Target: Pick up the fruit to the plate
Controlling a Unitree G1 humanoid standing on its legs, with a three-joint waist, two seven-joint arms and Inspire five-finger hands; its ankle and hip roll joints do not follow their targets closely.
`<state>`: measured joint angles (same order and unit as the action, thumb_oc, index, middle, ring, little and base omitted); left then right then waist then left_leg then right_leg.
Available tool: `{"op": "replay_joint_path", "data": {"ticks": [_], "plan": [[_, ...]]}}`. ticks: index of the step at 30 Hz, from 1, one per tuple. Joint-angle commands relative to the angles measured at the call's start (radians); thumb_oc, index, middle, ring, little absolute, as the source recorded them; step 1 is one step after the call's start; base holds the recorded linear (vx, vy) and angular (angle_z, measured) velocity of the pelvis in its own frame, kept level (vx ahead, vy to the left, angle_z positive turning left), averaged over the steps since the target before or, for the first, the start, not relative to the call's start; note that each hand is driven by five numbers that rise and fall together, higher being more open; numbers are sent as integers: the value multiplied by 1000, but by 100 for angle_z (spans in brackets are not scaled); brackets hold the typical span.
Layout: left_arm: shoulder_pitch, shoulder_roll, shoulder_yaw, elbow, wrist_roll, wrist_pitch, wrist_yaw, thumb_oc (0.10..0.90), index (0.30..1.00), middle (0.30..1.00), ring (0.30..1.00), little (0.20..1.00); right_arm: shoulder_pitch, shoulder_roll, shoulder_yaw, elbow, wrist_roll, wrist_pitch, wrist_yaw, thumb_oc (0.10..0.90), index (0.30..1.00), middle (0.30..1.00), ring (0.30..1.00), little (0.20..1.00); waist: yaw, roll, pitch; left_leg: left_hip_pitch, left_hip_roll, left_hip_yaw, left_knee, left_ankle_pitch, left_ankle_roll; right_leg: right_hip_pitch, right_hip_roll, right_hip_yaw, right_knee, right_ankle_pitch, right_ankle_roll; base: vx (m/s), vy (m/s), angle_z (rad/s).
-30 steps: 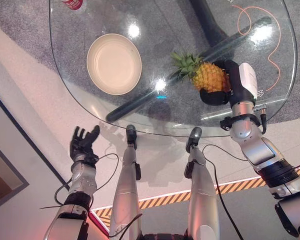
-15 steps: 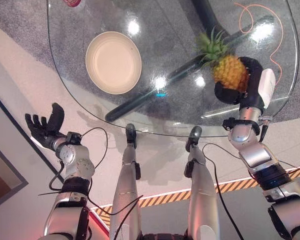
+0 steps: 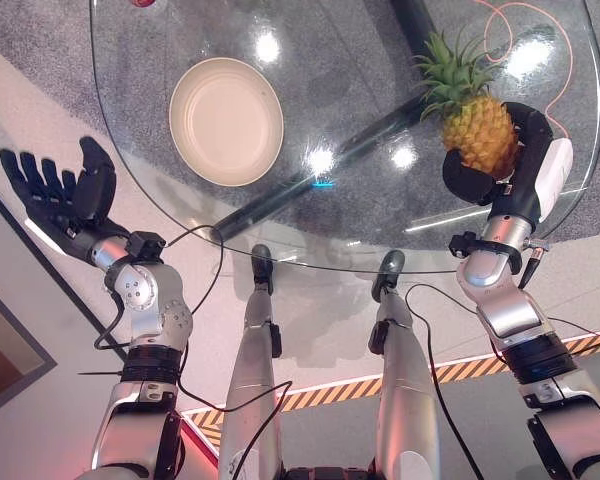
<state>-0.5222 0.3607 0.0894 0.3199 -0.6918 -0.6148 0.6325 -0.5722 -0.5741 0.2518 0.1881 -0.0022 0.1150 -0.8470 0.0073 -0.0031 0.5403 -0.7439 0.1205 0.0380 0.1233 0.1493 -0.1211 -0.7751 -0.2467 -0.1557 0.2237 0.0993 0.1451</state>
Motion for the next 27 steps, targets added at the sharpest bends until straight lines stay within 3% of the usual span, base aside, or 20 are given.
{"op": "replay_joint_path", "data": {"ticks": [1,10,27], "plan": [[-20,77,30,-112,52,-71,-109,800,900,900,900,900,-22,-19,-111,-140,-138,-134,-83,100,300,300,300,200,6,-18,-20,-31,-33,-8,92,-93,10,-4,31,-5,-2,-13,3,0,0,0],[-41,67,-22,-244,28,-15,-330,800,900,900,900,900,-47,-14,-124,-198,-194,-190,-69,100,300,300,300,200,2,-11,-20,-19,-32,0,80,-90,9,11,30,-2,-14,-9,7,0,0,0],[-141,59,-121,-303,-118,152,-585,800,900,900,900,900,-121,-2,-101,-251,-229,-227,-48,100,300,300,300,200,-16,-3,-20,-8,-32,17,60,-73,10,19,27,7,-35,13,14,0,2,0]]}}
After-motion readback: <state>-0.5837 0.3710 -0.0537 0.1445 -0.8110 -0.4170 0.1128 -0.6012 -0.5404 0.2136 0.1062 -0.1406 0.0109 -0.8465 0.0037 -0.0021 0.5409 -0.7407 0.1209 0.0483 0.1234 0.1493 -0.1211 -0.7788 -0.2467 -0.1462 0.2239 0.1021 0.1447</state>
